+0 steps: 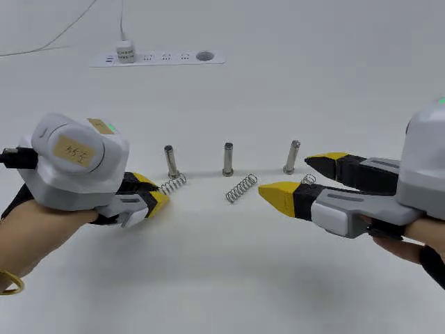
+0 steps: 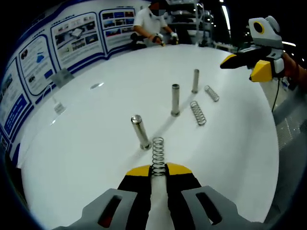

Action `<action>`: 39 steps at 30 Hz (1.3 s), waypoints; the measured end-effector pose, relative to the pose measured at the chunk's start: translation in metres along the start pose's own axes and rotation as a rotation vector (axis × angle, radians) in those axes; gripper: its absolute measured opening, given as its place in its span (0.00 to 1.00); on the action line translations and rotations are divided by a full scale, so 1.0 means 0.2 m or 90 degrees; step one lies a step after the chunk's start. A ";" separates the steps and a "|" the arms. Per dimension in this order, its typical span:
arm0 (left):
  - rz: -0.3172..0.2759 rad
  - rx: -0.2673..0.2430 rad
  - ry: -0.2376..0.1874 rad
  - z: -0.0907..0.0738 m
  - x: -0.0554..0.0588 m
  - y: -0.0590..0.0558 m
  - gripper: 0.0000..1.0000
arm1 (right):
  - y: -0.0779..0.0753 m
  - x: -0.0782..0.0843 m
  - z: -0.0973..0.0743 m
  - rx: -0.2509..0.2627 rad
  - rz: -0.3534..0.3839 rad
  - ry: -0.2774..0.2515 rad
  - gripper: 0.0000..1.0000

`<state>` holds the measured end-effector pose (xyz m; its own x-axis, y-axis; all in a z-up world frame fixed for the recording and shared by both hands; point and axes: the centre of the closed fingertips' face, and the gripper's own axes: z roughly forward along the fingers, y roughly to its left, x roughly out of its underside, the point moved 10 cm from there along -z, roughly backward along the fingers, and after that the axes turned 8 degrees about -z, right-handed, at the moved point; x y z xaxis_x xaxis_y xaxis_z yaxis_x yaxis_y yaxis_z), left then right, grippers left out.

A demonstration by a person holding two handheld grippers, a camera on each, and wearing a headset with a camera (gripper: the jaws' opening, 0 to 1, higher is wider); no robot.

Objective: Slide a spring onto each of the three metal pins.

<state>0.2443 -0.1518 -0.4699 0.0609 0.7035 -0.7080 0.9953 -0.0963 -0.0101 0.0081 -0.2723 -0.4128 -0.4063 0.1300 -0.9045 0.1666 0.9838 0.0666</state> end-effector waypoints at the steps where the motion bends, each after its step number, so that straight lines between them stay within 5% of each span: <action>1: -0.007 -0.003 0.003 0.00 0.00 0.00 0.11 | 0.00 0.00 0.00 -0.002 0.004 -0.004 0.52; 6: 0.003 -0.010 0.010 -0.02 0.01 -0.01 0.10 | 0.00 -0.01 0.00 0.000 0.008 -0.005 0.52; 11: -0.017 0.008 -0.019 -0.08 0.01 -0.05 0.10 | 0.02 -0.03 -0.01 -0.002 0.012 -0.013 0.52; 27: -0.202 0.076 -0.178 -0.25 -0.06 -0.23 0.10 | 0.07 -0.10 0.00 -0.041 0.065 -0.068 0.49; 35: -0.264 0.137 -0.262 -0.31 -0.09 -0.31 0.10 | 0.13 -0.15 0.03 -0.091 0.109 -0.100 0.44; 39: -0.261 0.154 -0.288 -0.32 -0.09 -0.34 0.10 | 0.16 -0.17 0.05 -0.119 0.131 -0.111 0.38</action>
<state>0.1795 -0.1130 -0.4103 -0.4103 0.3563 -0.8395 0.8828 -0.0756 -0.4636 0.0365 -0.2460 -0.3846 -0.2182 0.3212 -0.9215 0.0555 0.9468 0.3169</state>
